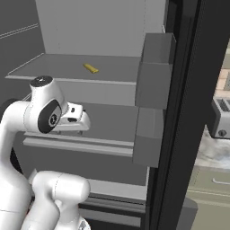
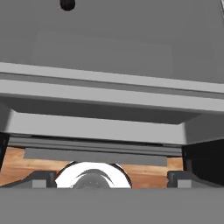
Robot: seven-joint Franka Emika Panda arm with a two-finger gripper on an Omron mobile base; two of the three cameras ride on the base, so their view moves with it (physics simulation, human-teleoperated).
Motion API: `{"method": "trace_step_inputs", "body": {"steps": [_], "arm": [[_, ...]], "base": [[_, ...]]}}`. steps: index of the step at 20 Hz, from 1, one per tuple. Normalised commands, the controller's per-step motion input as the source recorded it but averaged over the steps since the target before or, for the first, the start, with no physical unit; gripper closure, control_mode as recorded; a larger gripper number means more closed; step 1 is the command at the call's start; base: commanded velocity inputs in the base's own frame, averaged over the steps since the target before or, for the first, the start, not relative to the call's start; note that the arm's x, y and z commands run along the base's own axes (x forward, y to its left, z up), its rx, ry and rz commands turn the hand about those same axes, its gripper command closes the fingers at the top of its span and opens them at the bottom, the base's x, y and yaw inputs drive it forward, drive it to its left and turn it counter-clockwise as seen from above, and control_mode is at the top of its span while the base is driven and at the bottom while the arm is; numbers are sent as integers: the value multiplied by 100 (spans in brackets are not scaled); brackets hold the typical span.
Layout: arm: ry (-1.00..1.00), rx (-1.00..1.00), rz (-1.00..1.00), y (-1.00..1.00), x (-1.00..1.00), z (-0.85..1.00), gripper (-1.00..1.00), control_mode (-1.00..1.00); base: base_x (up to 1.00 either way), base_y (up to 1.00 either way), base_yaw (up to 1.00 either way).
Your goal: Retrieve the butter from the fridge and place it on a plate on the dining table. Then retrieve the butter knife by the fridge and place it near the plate.
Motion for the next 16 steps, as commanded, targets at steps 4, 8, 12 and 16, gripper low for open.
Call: {"method": "trace_step_inputs", "body": {"steps": [4, 8, 12, 16], "arm": [[-41, -10, 8, 0, -33, 49, -100, -100], [-48, 1, 8, 0, -15, 50, -100, -100], [-20, 2, 7, 0, 0, 77, -100, -100], [-7, 0, 4, 1, 0, 90, -100, -100]], "base": [[0, 0, 0], [0, 0, 0], [0, 0, 0], [0, 0, 0]]}}
